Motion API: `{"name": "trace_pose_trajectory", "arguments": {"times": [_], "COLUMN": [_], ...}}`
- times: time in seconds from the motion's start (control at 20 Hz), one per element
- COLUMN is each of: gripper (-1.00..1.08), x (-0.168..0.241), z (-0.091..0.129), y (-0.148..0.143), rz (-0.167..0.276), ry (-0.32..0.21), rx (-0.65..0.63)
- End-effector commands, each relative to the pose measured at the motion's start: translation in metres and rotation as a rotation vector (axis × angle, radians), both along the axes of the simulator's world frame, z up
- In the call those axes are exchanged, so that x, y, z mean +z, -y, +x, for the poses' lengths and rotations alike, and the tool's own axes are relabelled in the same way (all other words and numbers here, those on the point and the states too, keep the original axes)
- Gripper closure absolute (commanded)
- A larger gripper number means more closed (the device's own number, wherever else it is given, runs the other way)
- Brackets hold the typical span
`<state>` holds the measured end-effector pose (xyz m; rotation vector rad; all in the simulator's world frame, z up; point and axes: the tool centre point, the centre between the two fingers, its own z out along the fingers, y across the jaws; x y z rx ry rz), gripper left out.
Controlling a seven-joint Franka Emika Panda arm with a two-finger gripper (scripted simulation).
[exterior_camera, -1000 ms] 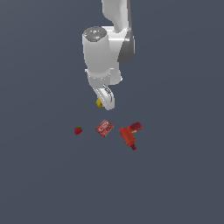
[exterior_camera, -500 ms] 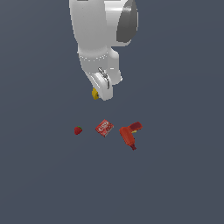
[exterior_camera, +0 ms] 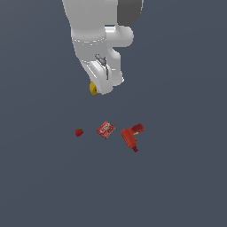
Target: Pick up a designated object from a clutter of objects.
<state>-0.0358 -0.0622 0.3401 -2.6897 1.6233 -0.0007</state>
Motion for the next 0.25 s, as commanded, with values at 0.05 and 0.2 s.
{"name": "trace_pose_trajectory", "arguments": {"times": [0.05, 0.2], "gripper": [1.08, 1.08], "x": [0.0076, 0.0094], "z": [0.0032, 0.004], "y": [0.0007, 0.0009], "rz": [0.0, 0.0], "ry": [0.0, 0.0], "rx": [0.0, 0.0]}}
